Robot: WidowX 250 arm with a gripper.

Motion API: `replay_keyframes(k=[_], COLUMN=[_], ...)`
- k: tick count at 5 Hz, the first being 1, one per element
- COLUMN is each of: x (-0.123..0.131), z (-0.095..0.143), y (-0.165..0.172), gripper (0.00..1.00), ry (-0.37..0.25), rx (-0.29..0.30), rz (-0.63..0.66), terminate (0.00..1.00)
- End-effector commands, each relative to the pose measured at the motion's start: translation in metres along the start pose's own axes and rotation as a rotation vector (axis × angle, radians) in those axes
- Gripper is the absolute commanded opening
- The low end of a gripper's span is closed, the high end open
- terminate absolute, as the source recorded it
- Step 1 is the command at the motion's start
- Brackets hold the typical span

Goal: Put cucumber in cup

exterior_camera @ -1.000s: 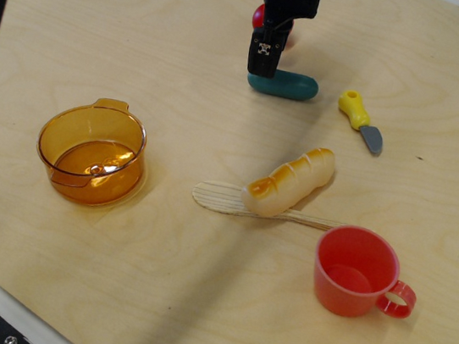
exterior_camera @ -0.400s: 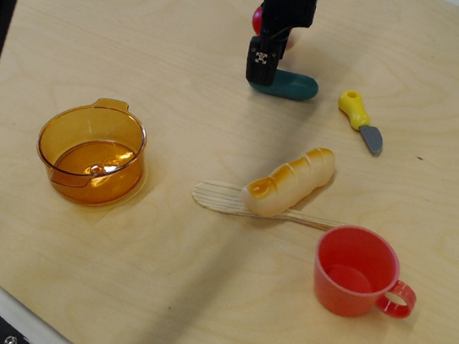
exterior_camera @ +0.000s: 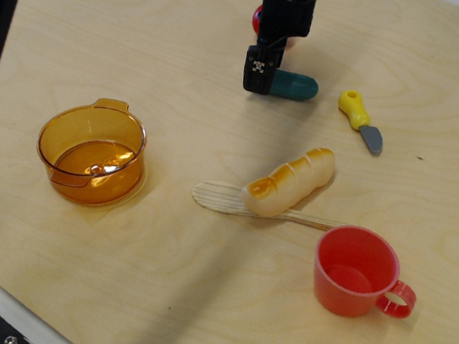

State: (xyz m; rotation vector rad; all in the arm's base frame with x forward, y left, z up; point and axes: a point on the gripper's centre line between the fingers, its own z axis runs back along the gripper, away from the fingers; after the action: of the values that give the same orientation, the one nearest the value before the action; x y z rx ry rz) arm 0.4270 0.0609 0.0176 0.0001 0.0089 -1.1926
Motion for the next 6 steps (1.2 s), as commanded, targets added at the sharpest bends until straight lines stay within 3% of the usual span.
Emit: replay_keyframes(k=[1,2,3,4,5,6], x=[0.017,0.018,0.016,0.011,0.010,0.017], z=[0.008,0.007,0.023,0.052,0.077,0.097], y=[0.001,-0.002,-0.010,-0.018,-0.035,-0.065], gripper=[0.00,0.00,0.00,0.00,0.00,0.00], ry=[-0.007,-0.015,-0.018,-0.031,0.010,0.018], rx=[0.039,0.042,0.066,0.112,0.138,0.131], rz=[-0.013,-0.012,-0.005,0.003,-0.006,-0.087], terminate=[0.00,0.00,0.00,0.00,0.00,0.00])
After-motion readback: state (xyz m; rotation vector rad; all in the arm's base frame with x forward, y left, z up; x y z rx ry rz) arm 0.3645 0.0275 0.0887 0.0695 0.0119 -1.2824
